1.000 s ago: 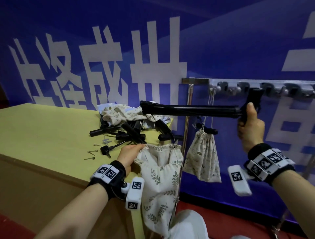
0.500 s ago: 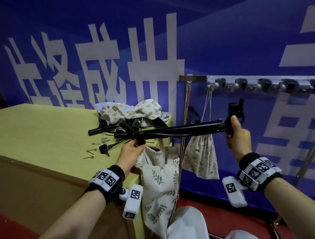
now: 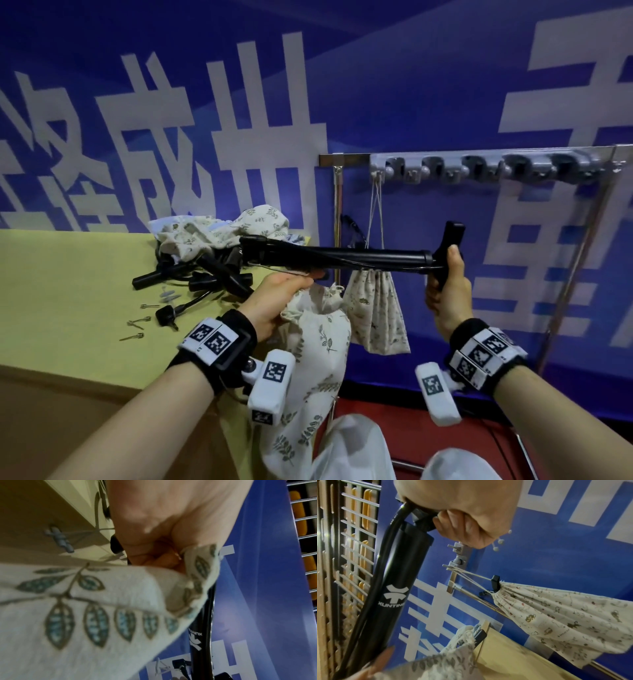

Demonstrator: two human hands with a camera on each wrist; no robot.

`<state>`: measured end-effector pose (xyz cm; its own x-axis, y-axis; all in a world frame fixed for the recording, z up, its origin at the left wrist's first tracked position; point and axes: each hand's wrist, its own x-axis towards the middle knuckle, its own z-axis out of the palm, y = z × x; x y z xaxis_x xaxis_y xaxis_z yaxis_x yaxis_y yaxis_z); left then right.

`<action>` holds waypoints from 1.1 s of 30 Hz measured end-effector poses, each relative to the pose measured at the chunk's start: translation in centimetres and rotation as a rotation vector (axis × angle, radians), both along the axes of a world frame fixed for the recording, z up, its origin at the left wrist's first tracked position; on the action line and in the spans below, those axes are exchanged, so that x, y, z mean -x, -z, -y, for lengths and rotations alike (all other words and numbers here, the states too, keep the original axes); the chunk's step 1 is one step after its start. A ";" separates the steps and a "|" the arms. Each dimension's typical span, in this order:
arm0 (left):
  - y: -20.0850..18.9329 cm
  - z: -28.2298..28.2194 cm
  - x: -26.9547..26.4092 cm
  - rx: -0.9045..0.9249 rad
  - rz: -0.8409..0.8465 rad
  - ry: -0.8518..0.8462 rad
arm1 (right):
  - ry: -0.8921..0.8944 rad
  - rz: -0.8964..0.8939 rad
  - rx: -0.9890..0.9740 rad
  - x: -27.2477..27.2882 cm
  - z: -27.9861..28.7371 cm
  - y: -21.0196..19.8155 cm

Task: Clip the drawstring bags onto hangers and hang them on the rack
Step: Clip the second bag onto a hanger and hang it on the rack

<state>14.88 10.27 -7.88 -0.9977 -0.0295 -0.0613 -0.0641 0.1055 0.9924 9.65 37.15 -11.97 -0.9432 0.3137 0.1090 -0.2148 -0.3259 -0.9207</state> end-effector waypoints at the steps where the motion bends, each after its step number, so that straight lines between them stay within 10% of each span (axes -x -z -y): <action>1: -0.1 -0.3 0.2 0.004 -0.011 -0.007 | 0.011 0.004 0.014 0.0 -0.5 0.0; 14: -2.5 -1.3 4.9 0.773 -0.145 -0.297 | 0.133 -0.011 0.117 -1.1 -9.1 1.4; 33: -0.7 -4.0 2.8 0.961 -0.349 -0.146 | 0.088 -0.189 -0.632 -3.2 -3.1 -1.9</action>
<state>12.05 14.27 -7.22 -0.9383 -0.0352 0.3441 0.1354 0.8780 0.4591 12.88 40.27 -10.08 -0.8636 0.2105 0.4582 -0.3924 0.2901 -0.8729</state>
